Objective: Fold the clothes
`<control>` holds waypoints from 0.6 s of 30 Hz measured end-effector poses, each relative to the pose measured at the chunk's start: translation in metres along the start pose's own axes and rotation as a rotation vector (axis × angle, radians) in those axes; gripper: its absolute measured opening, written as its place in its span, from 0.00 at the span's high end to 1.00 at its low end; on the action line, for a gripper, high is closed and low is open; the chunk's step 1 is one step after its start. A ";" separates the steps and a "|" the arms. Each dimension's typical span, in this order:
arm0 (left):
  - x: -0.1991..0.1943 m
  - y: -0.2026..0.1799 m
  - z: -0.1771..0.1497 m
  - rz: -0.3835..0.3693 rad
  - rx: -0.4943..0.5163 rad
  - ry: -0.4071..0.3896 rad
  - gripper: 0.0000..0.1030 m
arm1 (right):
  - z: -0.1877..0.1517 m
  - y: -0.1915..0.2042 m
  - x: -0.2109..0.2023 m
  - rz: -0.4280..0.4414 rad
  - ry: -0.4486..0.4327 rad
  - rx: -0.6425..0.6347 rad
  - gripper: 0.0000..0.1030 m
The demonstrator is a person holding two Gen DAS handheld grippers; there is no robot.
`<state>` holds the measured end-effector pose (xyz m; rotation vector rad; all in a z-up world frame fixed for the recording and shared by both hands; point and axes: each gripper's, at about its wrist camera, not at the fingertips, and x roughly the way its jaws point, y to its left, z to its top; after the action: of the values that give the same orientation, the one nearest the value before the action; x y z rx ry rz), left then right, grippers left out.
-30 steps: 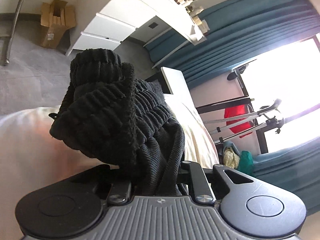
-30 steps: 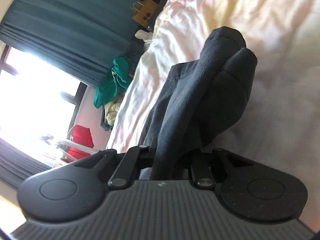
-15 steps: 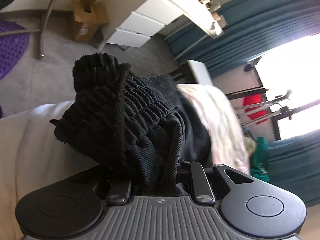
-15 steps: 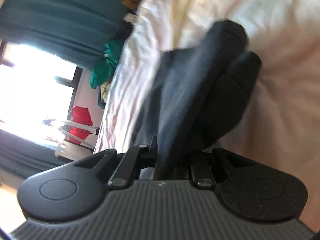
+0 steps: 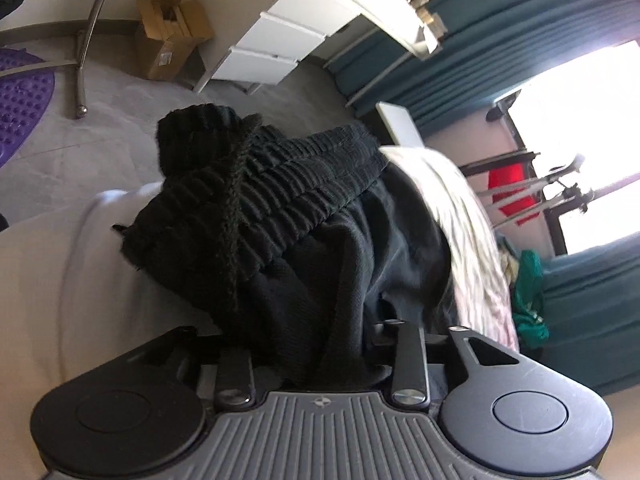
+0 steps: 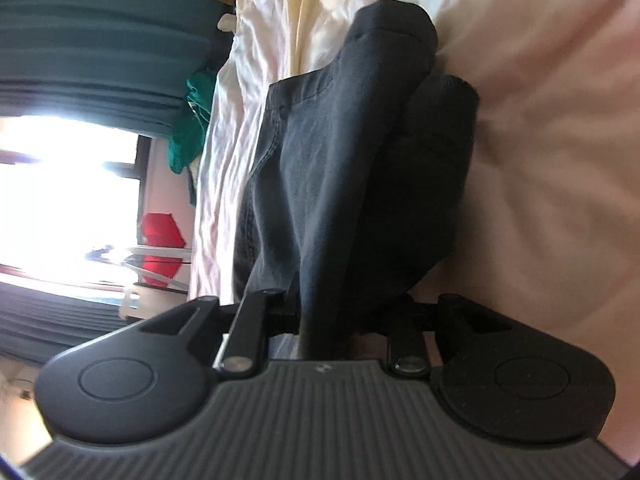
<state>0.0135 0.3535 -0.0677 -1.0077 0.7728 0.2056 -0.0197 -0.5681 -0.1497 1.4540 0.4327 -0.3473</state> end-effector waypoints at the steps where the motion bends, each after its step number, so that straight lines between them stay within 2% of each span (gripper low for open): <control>1: -0.001 0.004 0.000 0.005 -0.004 0.014 0.54 | -0.001 -0.002 0.000 -0.001 0.000 0.012 0.67; 5: -0.016 0.019 0.002 0.030 -0.002 0.037 0.26 | -0.002 -0.005 0.006 0.035 0.018 0.056 0.45; 8: -0.035 0.020 0.003 0.069 0.075 0.010 0.23 | 0.000 -0.005 0.012 0.041 0.022 0.066 0.43; 11: -0.051 0.012 0.004 0.112 0.157 -0.021 0.23 | 0.006 -0.004 0.016 0.048 -0.014 0.066 0.43; 14: -0.065 -0.015 -0.001 0.185 0.281 -0.090 0.23 | 0.011 -0.001 0.016 0.056 -0.069 0.039 0.43; 16: -0.073 -0.036 -0.007 0.230 0.369 -0.167 0.23 | 0.013 0.003 0.017 0.044 -0.084 -0.005 0.50; 17: -0.077 -0.046 -0.010 0.242 0.407 -0.200 0.23 | 0.014 0.004 0.018 0.038 -0.091 -0.027 0.60; 18: -0.080 -0.057 -0.012 0.245 0.441 -0.222 0.23 | 0.015 0.004 0.019 0.034 -0.090 -0.033 0.66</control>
<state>-0.0224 0.3279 0.0209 -0.4628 0.6968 0.3357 -0.0003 -0.5822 -0.1540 1.4063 0.3390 -0.3752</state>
